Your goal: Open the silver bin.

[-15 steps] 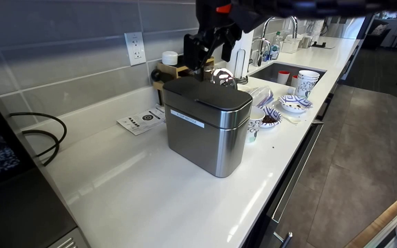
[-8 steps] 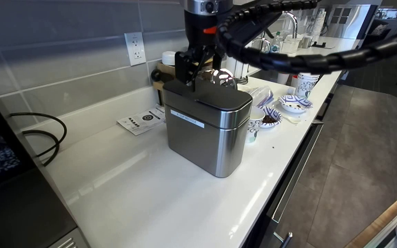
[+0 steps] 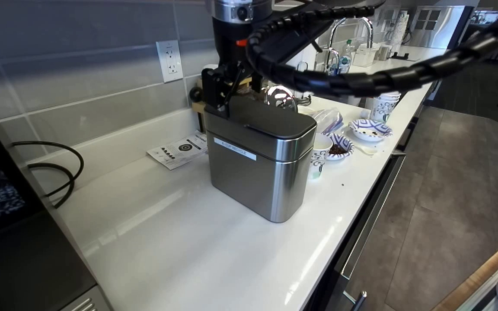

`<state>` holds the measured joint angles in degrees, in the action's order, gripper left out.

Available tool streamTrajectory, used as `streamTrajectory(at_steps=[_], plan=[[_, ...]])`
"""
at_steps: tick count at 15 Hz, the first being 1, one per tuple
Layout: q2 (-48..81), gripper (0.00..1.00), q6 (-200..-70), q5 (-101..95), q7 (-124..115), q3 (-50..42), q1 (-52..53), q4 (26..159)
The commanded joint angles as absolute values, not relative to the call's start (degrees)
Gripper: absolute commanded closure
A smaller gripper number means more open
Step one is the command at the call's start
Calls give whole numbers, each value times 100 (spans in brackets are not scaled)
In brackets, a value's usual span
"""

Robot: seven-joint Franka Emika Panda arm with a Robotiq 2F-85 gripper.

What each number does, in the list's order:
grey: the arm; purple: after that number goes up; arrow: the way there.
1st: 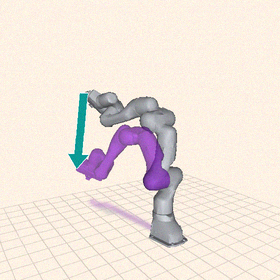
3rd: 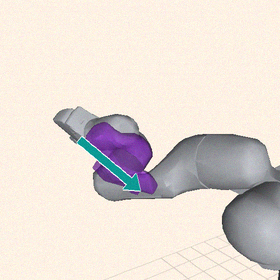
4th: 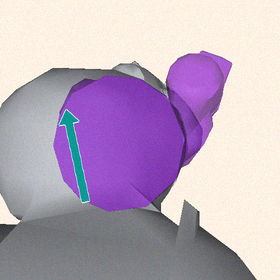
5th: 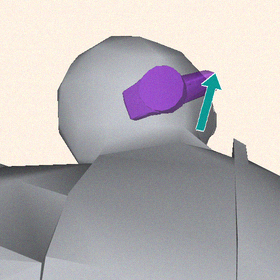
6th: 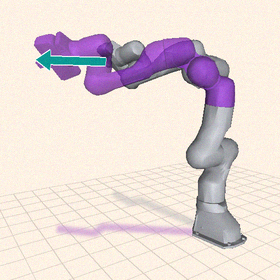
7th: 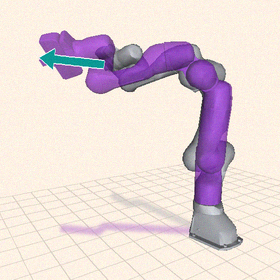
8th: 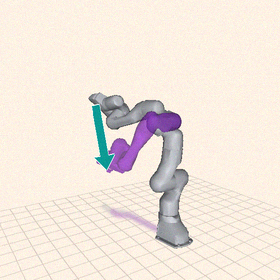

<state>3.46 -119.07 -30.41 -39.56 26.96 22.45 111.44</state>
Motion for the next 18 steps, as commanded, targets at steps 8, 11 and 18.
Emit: streamTrajectory(at_steps=[8, 11, 18], plan=[[631, 0, -11615, -3175, -4064, 2396, 2630, 10998], [627, 0, -11548, -3180, -4038, 2377, 2639, 10998], [604, 0, -11428, -3189, -3970, 2350, 2650, 11015]])
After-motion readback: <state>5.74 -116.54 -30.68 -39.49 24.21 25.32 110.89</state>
